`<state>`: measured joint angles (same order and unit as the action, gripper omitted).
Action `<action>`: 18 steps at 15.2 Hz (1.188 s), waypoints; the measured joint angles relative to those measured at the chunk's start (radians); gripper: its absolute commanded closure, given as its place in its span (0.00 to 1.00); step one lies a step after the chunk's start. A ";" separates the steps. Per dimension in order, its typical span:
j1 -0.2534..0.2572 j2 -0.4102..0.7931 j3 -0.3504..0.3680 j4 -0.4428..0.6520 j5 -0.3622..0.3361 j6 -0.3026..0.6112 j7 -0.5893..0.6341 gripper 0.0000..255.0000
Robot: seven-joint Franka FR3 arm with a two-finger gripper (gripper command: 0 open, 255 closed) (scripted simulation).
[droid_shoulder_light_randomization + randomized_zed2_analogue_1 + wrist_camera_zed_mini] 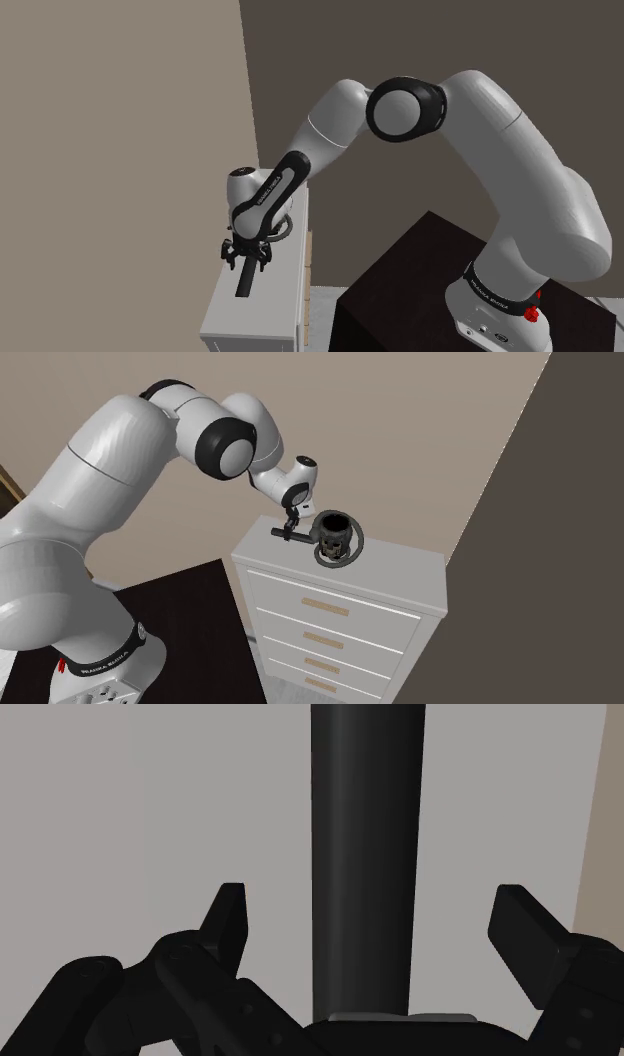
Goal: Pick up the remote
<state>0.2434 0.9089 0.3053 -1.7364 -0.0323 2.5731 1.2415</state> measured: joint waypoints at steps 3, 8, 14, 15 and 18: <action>0.006 0.029 -0.005 0.019 -0.003 0.010 0.000 1.00; 0.005 0.024 -0.005 0.020 -0.003 0.004 0.000 1.00; 0.005 0.021 -0.005 0.016 -0.003 0.009 0.000 1.00; 0.005 0.016 -0.003 0.014 -0.002 0.005 0.001 1.00; -0.002 -0.018 0.003 -0.009 0.002 -0.009 0.002 1.00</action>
<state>0.2410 0.8907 0.3087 -1.7453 -0.0300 2.5645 1.2440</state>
